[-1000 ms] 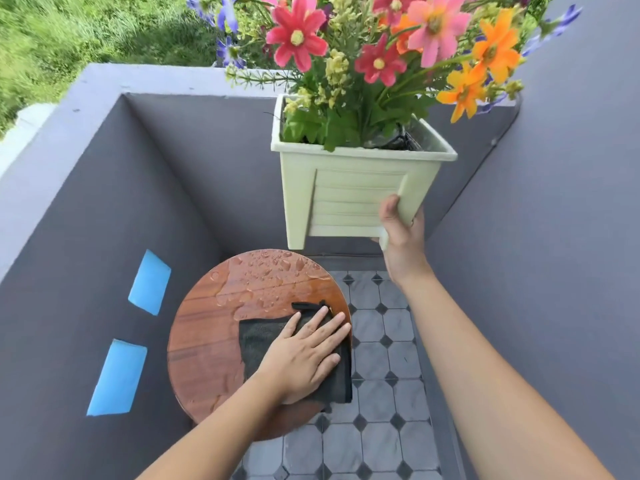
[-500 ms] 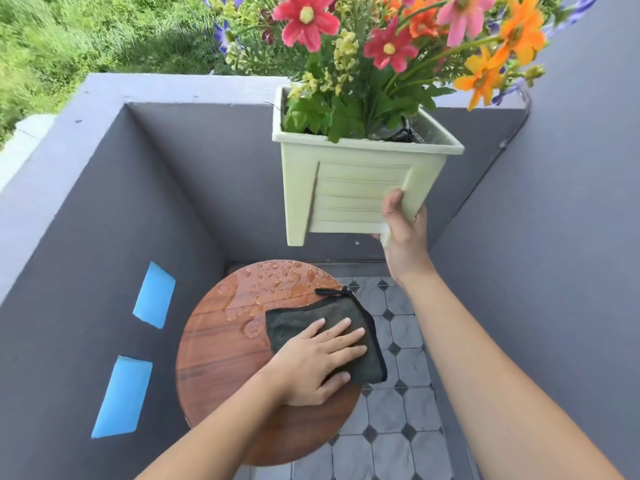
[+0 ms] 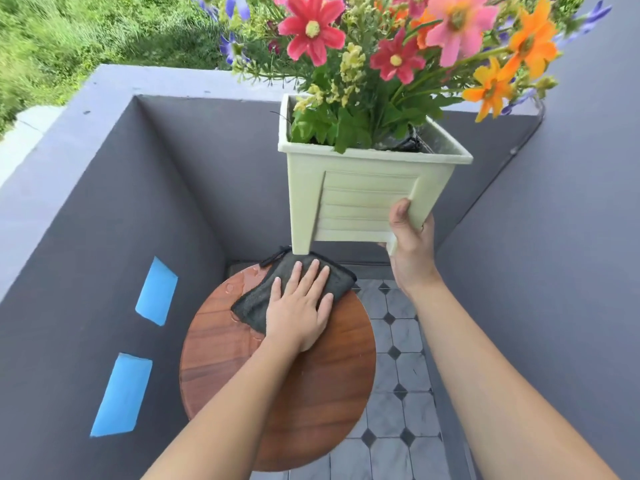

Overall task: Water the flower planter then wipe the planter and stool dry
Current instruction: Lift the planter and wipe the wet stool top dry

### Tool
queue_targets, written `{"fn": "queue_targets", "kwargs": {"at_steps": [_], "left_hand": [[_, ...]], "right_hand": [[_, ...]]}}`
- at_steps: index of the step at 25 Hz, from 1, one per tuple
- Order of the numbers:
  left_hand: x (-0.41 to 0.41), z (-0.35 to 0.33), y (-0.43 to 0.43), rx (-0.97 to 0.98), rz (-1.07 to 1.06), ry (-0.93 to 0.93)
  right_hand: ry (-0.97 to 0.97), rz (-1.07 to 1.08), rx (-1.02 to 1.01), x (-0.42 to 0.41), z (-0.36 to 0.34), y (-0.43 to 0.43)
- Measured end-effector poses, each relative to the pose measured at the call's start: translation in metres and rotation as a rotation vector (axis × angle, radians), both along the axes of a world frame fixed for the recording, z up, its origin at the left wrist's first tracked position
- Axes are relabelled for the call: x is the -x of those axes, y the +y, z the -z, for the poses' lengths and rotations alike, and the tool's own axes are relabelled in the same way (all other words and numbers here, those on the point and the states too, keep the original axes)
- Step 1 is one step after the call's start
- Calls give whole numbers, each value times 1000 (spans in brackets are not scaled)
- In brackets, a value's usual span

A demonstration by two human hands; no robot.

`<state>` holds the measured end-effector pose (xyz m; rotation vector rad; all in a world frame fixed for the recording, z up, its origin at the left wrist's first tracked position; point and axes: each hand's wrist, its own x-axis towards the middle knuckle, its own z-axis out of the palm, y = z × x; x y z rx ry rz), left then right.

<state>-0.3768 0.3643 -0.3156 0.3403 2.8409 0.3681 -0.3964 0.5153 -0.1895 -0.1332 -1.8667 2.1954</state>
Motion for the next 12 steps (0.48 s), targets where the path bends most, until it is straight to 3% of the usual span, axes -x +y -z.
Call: {"fn": "queue_targets", "kwargs": {"at_steps": [12], "left_hand": [[-20,7,-46,-66,-673,35]], "right_hand": [[17,-23,17,-3,5,-11]]}}
